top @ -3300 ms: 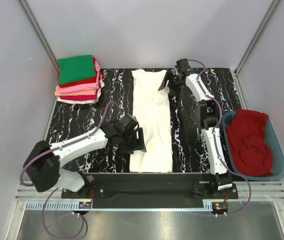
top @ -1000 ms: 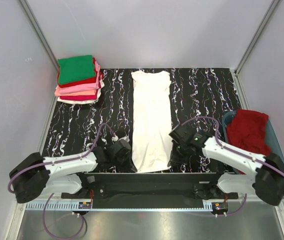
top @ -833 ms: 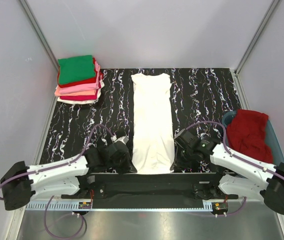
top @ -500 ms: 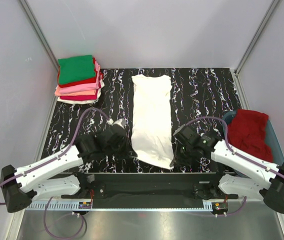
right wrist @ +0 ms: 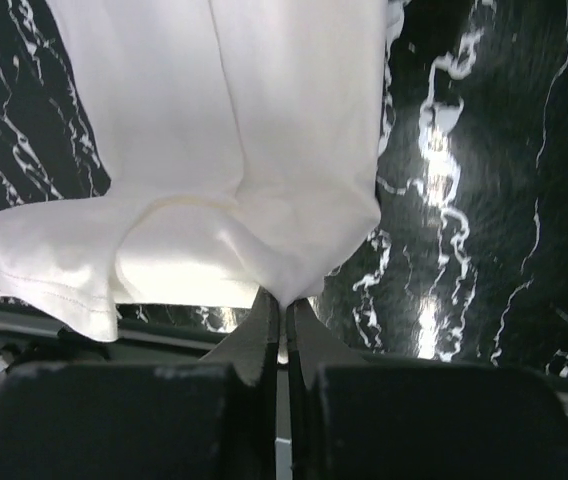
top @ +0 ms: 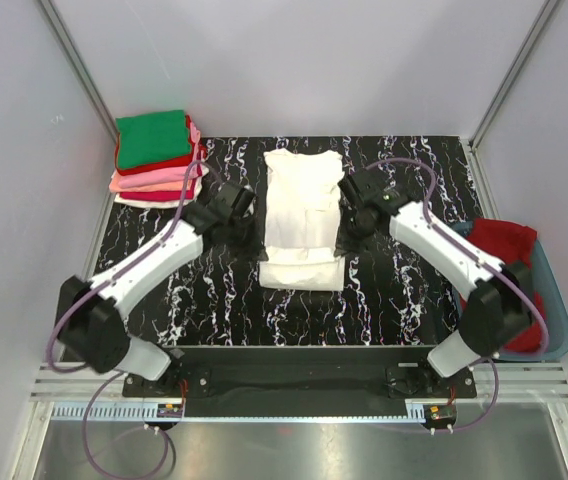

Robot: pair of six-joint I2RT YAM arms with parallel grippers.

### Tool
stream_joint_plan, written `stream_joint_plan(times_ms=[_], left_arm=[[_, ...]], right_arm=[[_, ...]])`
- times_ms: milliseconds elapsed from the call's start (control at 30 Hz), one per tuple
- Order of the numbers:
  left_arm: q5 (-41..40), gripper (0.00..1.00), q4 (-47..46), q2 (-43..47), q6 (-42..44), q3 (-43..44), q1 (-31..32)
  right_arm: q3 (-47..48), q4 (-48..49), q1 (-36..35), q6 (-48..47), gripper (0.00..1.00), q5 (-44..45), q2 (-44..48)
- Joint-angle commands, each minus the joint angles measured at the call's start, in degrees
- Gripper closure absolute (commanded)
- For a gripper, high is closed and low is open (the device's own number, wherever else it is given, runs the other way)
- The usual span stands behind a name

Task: Fold and stack the t-shirts
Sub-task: Fold the tshirt

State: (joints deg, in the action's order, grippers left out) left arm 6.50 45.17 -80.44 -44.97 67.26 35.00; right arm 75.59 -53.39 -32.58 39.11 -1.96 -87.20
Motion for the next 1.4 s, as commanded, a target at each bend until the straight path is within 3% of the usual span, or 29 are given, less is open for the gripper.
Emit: stream_joint_plan(times_ms=[0,367,833,900,933,967,1033,1067,1133,1167,1200,1233,1300,1333,1367], left_arm=[[3.95,1.0,-0.43,-5.75,6.91,7.42,-2.83],[5.97,1.0,1.85,-22.28,12.97,20.44,-7.93],[7.47,1.0,1.24,-34.07,14.91,27.03,-11.89],[7.65,0.91,1.59,-36.79,15.0,28.62,-12.76],[8.17,0.84,1.76,-37.93,14.91,31.5,-13.03],[9.39,0.8,2.46,-40.82,14.91,33.7,-13.9],[9.67,0.68,6.76,-44.25,14.74,44.11,-15.05],[10.45,0.65,8.6,-48.19,14.74,49.4,-16.27],[11.07,0.57,14.93,-52.16,14.83,59.68,-17.42],[12.38,0.55,16.95,-55.05,14.48,70.18,-18.47],[13.0,0.53,19.32,-55.6,14.3,73.59,-19.0],[13.1,0.5,19.43,-55.26,14.3,75.36,-19.44],[12.4,0.48,14.64,-48.7,14.82,67.34,-19.45],[12.22,0.47,11.81,-45.62,14.91,62.16,-19.36],[12.48,0.48,9.18,-39.59,14.65,56.98,-19.27]], right_arm=[[6.49,-1.37,2.6,-7.03,1.0,2.4,-5.78],[16.15,1.26,7.7,-11.51,1.0,-1.11,-20.8],[26.79,1.44,11.13,-13.98,1.0,-3.31,-35.49],[29.69,0.83,11.92,-14.24,1.0,-3.67,-38.39],[31.35,0.22,12.27,-14.5,0.94,-3.93,-39.7],[36.16,-0.48,12.71,-14.94,0.67,-4.28,-42.85],[44.07,-4.86,14.46,-15.82,0.51,-4.11,-46.99],[55.51,-7.76,15.34,-16.17,0.42,-3.93,-51.88],[68.92,-16.72,17.71,-15.65,0.37,-4.37,-56.74],[81.78,-19.8,18.25,-15.04,0.37,-4.89,-60.33],[85.82,-23.05,18.86,-14.25,0.37,-5.51,-60.89],[85.08,-22.73,19.21,-13.98,0.37,-7.25,-57.94],[73.89,-14.88,18.78,-14.33,0.38,-8.93,-50.65],[65.9,-10.29,18.43,-14.24,0.38,-11.29,-46.09],[50.34,-5.72,17.99,-13.72,0.39,-12.45,-37.43]])
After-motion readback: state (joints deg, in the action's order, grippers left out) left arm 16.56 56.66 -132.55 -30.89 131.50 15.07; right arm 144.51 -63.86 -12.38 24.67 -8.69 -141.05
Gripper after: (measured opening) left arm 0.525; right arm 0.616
